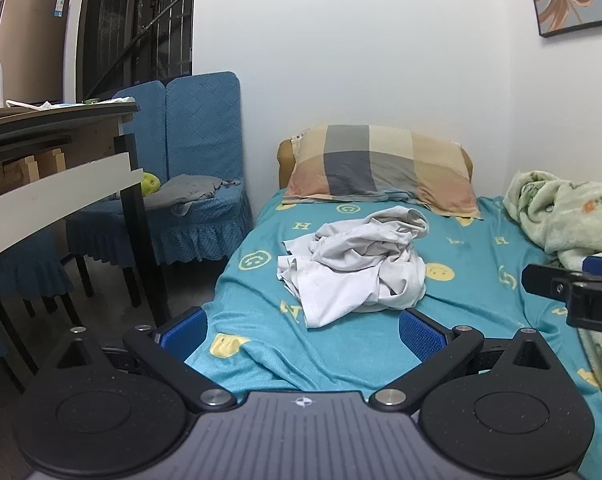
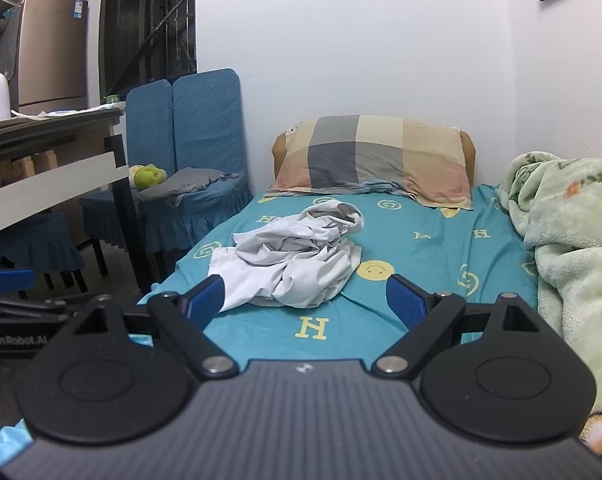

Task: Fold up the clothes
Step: 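Move both grippers toward the crumpled white T-shirt on the bed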

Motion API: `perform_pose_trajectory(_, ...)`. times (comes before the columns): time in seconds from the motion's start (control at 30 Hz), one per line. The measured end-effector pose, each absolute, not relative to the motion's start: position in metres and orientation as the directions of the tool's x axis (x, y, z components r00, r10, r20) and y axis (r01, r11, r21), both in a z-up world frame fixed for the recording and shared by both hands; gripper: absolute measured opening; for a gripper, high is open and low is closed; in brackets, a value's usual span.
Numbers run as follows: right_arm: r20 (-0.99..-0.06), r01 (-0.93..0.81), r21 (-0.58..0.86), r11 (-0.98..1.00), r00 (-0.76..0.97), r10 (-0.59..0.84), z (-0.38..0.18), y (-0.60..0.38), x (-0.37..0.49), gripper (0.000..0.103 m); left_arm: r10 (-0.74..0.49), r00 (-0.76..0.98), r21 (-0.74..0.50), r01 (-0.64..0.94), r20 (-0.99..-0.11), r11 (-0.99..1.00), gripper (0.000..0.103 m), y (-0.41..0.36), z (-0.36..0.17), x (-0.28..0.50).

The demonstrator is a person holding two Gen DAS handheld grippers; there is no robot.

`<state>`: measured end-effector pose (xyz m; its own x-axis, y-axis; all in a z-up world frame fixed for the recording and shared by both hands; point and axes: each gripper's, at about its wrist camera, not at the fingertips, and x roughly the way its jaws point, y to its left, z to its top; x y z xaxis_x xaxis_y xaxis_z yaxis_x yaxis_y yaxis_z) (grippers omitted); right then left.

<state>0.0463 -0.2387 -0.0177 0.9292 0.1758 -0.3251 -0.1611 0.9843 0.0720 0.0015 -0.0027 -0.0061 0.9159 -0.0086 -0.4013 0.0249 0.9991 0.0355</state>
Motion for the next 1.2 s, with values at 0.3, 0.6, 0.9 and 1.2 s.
perform_pose_trajectory(0.3, -0.326, -0.166, 0.078, 0.983, 0.927, 0.183, -0.015, -0.24, 0.045, 0.089, -0.076, 0.908, -0.043, 0.064, -0.412, 0.997, 0.103, 0.001, -0.009, 0.005)
perform_pose_trajectory(0.6, -0.337, -0.17, 0.072, 0.983, 0.923, 0.185, -0.015, -0.237, 0.045, 0.089, -0.086, 0.912, -0.032, 0.08, -0.4, 0.996, 0.103, -0.002, -0.013, 0.006)
perform_pose_trajectory(0.9, -0.352, -0.095, 0.172, 0.98, 0.924, 0.151, -0.018, -0.253, 0.049, 0.089, -0.099, 0.912, -0.028, 0.096, -0.398, 0.995, 0.102, -0.006, -0.018, 0.009)
perform_pose_trajectory(1.2, -0.396, -0.054, 0.31, 0.949, 0.9, 0.181, -0.024, -0.261, 0.138, 0.089, -0.095, 0.917, 0.011, 0.107, -0.387, 0.994, 0.102, 0.002, -0.006, 0.052)
